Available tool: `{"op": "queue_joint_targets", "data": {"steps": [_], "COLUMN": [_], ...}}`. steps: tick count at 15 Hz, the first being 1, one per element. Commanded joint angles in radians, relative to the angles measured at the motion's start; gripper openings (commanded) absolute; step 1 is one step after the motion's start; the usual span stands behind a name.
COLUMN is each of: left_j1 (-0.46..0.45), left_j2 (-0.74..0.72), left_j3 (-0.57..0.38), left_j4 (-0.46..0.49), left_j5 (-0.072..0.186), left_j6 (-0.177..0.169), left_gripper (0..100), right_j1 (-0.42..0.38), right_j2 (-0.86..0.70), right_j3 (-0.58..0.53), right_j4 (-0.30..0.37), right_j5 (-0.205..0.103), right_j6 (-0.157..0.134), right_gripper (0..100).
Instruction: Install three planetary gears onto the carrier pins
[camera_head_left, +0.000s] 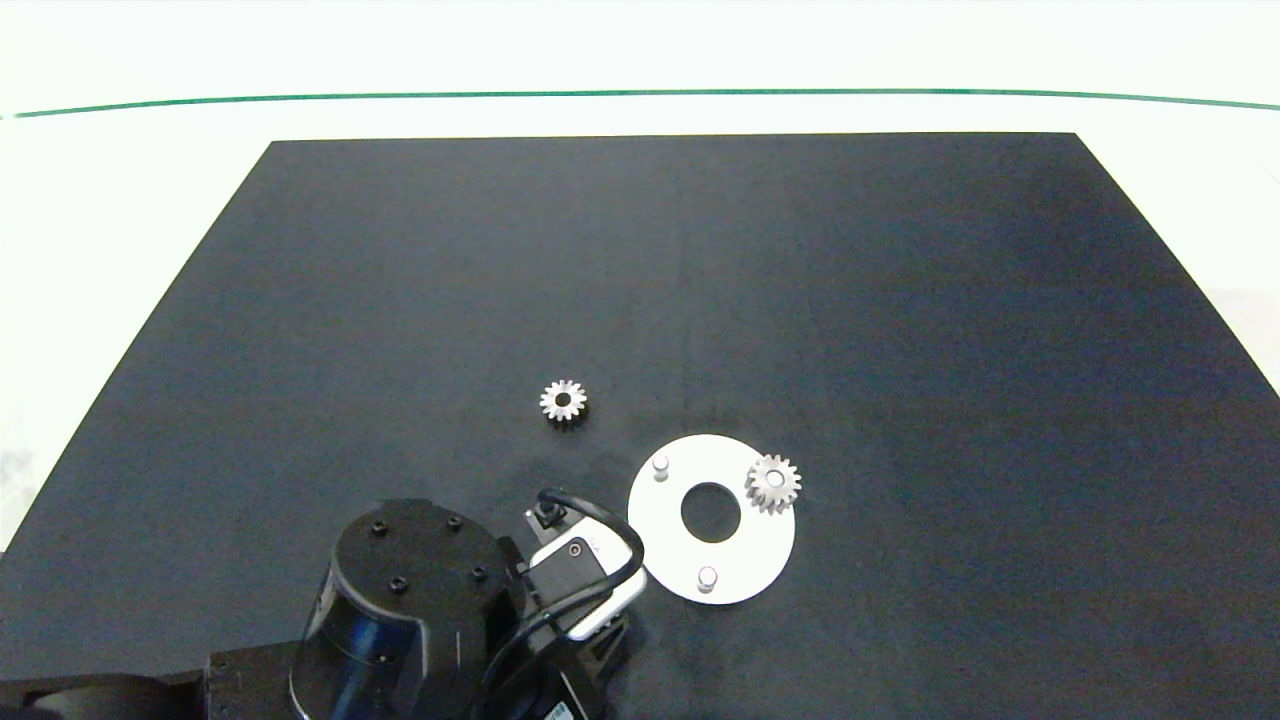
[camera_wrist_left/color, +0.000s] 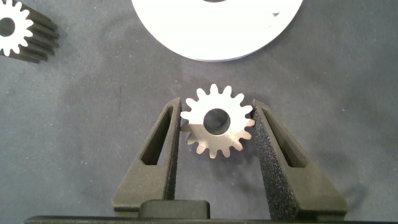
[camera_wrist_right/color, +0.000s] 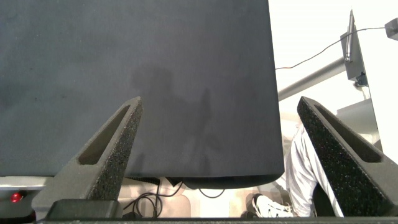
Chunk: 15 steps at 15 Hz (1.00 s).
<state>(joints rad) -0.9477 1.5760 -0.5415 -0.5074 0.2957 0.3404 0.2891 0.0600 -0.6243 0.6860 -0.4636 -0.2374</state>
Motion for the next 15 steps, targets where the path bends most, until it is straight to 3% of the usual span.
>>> {"op": "queue_joint_targets", "data": {"steps": [1,5,11,15], "left_j1": [-0.046,-0.071,-0.149,-0.171], "left_j2": [-0.013,-0.025,-0.004,0.039], "left_j3": [-0.078,-0.219,-0.267,-0.29], "left_j4": [0.076,0.233,0.282,0.28], "left_j5": [0.037,0.043,0.094,0.102], "left_j6": [0.003,0.006,0.006,0.006], "left_gripper": [10,10,10,10], "right_j1": [-0.001,-0.001,-0.001,-0.001], "right_j2": [0.001,0.003,0.003,0.003], "right_j3": [0.006,0.006,0.014,0.014], "right_j4": [0.006,0.006,0.006,0.006], "right_j5": [-0.003,-0.003,-0.003,-0.003], "right_j6": [-0.003,-0.005,-0.008,-0.008], "right_gripper": [100,100,100,100]}}
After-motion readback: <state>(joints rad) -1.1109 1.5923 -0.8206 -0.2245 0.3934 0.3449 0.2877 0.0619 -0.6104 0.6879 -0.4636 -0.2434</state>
